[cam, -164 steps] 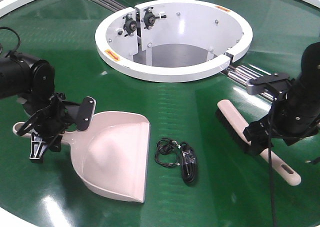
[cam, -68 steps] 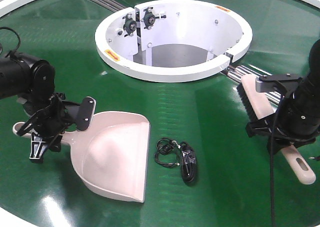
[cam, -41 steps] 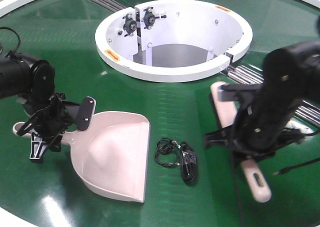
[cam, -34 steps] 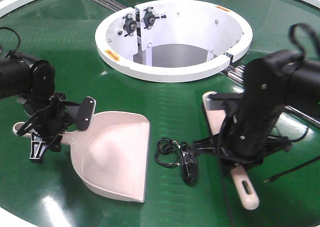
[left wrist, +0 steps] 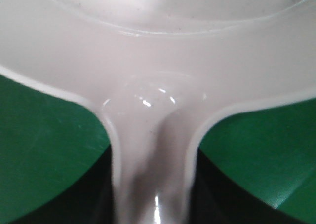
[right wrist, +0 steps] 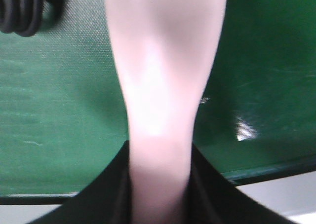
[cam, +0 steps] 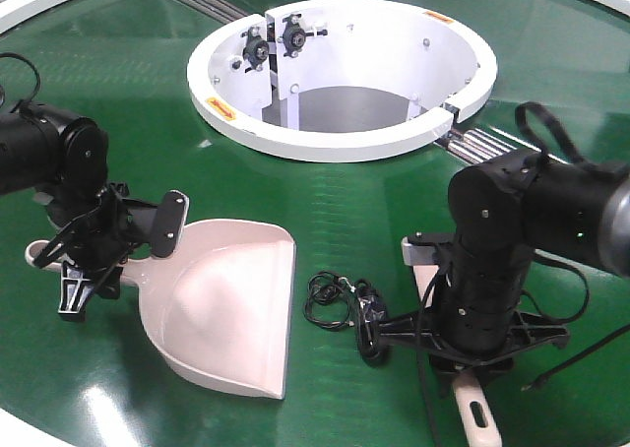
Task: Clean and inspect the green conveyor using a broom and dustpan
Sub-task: 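Bring the brush bristles behind the black cable with the right gripper, then sweep the black cable into the held dustpan with the right gripper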
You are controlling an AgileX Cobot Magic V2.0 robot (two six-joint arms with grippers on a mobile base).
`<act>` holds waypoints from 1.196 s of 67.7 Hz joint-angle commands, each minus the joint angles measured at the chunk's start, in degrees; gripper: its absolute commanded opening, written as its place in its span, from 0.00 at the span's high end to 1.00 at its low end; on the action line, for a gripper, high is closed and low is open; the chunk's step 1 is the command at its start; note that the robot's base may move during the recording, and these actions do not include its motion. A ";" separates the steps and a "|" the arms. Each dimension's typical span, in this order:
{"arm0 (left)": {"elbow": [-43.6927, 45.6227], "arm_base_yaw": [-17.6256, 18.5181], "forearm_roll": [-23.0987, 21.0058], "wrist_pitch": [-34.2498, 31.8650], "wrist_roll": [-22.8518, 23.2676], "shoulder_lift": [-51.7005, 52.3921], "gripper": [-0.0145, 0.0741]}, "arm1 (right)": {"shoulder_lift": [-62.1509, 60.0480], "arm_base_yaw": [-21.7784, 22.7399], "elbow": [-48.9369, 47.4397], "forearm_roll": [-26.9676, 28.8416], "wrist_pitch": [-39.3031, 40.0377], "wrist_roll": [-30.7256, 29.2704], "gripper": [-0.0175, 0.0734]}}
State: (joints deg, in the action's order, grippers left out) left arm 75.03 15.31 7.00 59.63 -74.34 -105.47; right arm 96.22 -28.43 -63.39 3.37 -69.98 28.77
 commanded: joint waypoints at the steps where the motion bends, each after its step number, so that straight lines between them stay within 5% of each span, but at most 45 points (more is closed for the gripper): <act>1: 1.57 0.48 -0.08 -0.62 0.70 2.50 0.85 | -0.89 0.11 -1.29 1.59 -3.81 -0.93 0.81; 27: 1.57 0.48 -0.08 -0.62 0.70 2.50 0.85 | 6.98 -2.92 -3.83 8.00 -3.76 -7.99 0.81; 81: 1.57 0.48 -0.08 -0.49 0.70 2.50 0.85 | 24.41 -11.94 -35.74 23.27 -3.80 -18.62 0.81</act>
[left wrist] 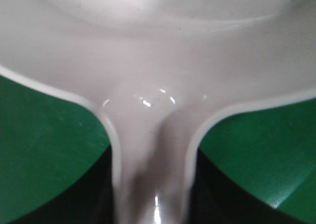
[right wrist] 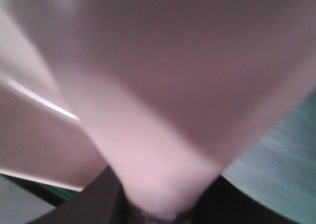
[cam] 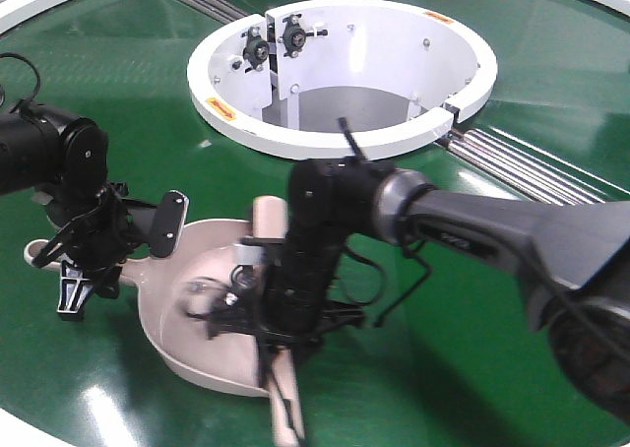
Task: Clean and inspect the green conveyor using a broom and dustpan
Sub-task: 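Sweep the black cable into the held dustpan with the right gripper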
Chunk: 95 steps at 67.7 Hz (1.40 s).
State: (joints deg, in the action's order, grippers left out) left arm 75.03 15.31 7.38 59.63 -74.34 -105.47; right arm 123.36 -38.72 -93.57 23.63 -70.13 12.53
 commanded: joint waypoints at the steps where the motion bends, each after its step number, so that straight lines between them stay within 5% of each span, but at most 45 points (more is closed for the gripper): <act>1: 1.57 0.48 -0.46 -0.49 0.70 2.50 0.85 | -2.74 -1.74 -5.84 2.87 -3.65 -2.37 0.81; 15: 1.57 0.48 -0.46 -0.49 0.70 2.50 0.85 | -5.24 -2.12 -8.25 0.93 -3.65 -2.54 0.81; 37: 1.57 0.48 -0.46 -0.49 0.70 2.50 0.85 | -12.73 0.14 -2.98 -14.66 -3.60 -0.11 0.81; 59: 1.57 0.48 -0.46 -0.49 0.70 2.50 0.85 | -23.82 16.00 12.59 -15.78 -3.60 -9.35 0.81; 78: 1.57 0.48 -0.46 -0.49 0.70 2.50 0.85 | -28.82 35.46 19.64 -18.79 -3.60 -15.49 0.81; 95: 1.57 0.48 -0.46 -0.49 0.70 2.50 0.85 | -28.33 39.70 25.34 -23.04 -3.60 -15.55 0.81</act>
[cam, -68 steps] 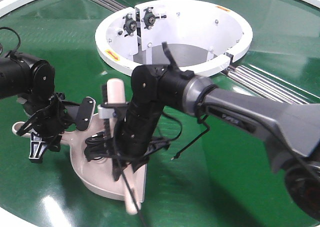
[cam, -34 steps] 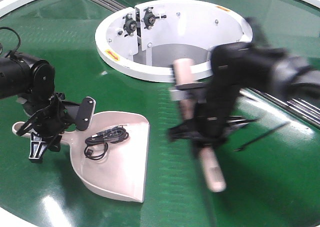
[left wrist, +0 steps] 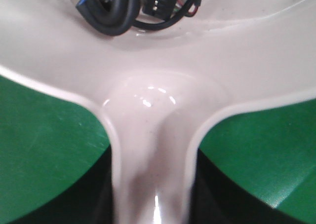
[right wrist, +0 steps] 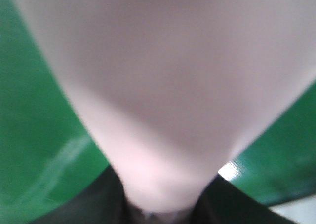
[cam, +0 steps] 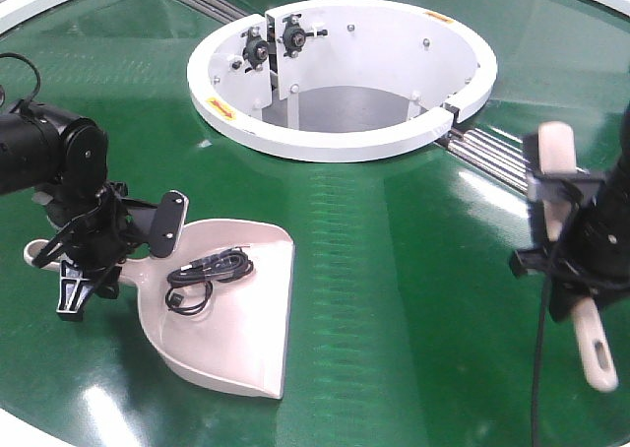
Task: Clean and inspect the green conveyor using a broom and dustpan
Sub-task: 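Sweep the black cable into the held dustpan with the right gripper, then lift the brush away from the dustpan and lower it onto the conveyor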
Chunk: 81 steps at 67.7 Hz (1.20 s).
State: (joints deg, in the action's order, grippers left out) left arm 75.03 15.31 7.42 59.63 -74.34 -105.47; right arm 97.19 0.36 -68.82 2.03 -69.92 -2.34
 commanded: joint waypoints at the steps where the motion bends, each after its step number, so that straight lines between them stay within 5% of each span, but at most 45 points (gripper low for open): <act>1: 1.57 0.48 -0.50 -0.49 0.70 2.50 0.85 | -2.03 0.61 0.99 -1.59 -3.73 -0.68 0.81; 60: 1.57 0.48 -0.56 -2.54 0.70 2.50 0.85 | 1.41 0.29 4.31 1.64 -3.82 -3.59 0.81; 81: 1.57 0.42 -2.11 -3.85 0.74 2.50 0.84 | 3.38 -6.35 4.31 -4.62 -3.62 -4.09 0.78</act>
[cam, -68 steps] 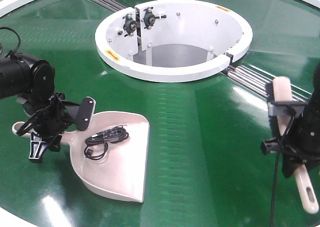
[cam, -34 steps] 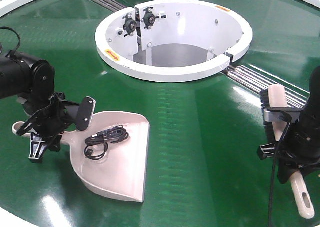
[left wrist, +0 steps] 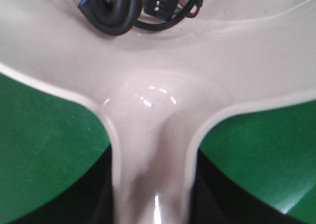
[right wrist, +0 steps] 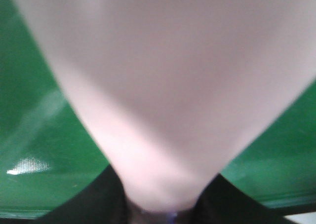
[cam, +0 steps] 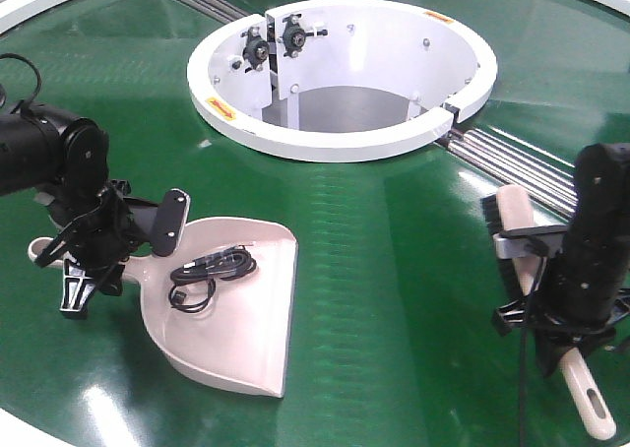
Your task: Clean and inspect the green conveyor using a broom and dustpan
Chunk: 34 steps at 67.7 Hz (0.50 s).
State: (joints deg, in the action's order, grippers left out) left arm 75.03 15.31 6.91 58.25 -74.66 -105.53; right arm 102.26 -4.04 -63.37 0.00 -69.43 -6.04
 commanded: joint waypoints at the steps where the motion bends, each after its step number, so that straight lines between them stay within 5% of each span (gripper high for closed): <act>1: 1.57 0.42 -1.56 -2.53 1.07 2.56 0.84 | -1.62 -2.25 -1.14 -2.88 -4.17 -0.24 0.78; 19: 1.57 0.42 -1.57 -2.41 1.07 2.56 0.76 | -0.35 -3.70 -1.14 -3.37 -4.30 1.70 0.63; 34: 1.57 0.42 -1.50 -2.11 1.07 2.56 0.56 | -0.35 -3.70 -1.14 -4.24 -3.43 1.85 0.43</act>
State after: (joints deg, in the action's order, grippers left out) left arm 75.03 15.31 6.35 57.87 -74.66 -105.53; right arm 104.23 -7.76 -63.37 -3.15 -69.22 -4.22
